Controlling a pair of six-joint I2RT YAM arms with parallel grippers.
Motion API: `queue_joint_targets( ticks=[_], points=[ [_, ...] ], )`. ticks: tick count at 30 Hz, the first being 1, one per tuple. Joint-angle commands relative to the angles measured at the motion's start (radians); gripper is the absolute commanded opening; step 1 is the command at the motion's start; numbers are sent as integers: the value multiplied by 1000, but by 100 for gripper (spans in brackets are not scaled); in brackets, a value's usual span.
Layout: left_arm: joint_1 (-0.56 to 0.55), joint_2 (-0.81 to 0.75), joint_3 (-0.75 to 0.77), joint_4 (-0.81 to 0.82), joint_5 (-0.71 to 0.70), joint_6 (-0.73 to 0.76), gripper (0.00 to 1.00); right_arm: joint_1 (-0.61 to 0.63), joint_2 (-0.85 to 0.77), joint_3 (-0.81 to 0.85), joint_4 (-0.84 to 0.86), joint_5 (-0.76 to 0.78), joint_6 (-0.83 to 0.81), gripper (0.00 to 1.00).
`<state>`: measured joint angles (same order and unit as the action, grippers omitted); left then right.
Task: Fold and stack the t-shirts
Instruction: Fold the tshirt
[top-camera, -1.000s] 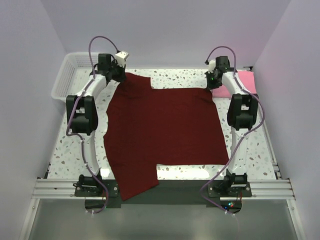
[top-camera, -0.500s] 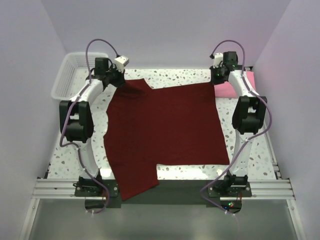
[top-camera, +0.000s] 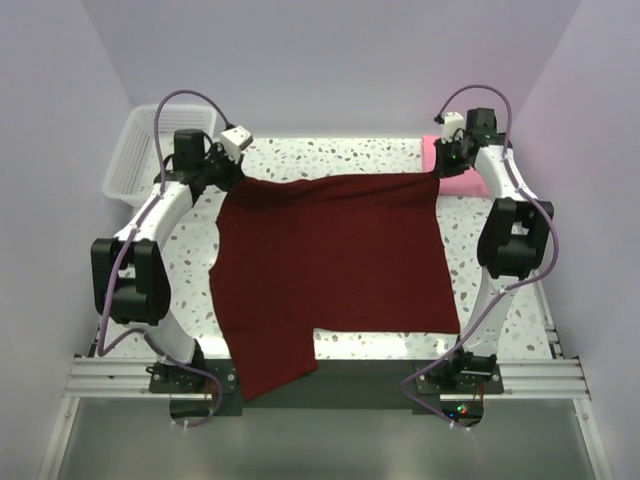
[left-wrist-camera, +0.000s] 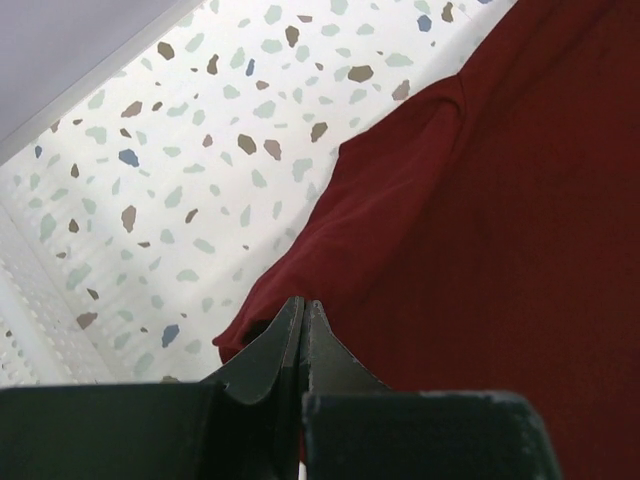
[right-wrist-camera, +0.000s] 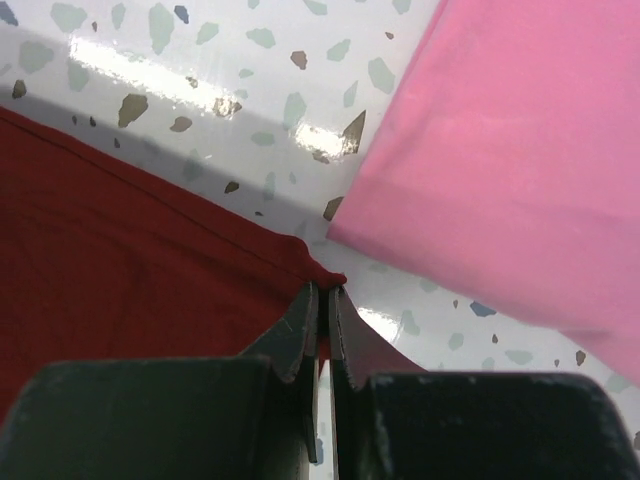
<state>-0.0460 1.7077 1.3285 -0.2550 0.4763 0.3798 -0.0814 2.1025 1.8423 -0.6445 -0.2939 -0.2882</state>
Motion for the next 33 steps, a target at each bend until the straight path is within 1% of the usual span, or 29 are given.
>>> queue_joint_targets(
  ticks=[1,5,12,16,20,26,27,30,33],
  points=[
    [9,-106,-58,8,22,45,0,-21,-81,-21,-38,-70,-58,0],
    [9,-171,-127,-15,25,62,0,-29,-101,-58,-73,-111,-97,0],
    [9,-263,-229,-91,33,99,0,-38,-137,-136,-87,-123,-149,0],
    [9,-302,-302,-133,13,125,0,-43,-148,-163,-101,-126,-181,0],
    [8,-303,-363,-139,-4,126,0,-46,-147,-201,-100,-125,-197,0],
    [6,-269,-460,-79,-37,117,0,-46,-116,-267,-103,-123,-210,0],
    [6,-263,-480,-70,-44,122,0,-44,-118,-299,-100,-123,-213,0],
    [6,-235,-506,-56,-83,142,0,-44,-130,-366,-54,-94,-226,0],
    [8,-205,-497,-61,-93,148,0,-44,-121,-370,-52,-79,-229,0]
  ],
)
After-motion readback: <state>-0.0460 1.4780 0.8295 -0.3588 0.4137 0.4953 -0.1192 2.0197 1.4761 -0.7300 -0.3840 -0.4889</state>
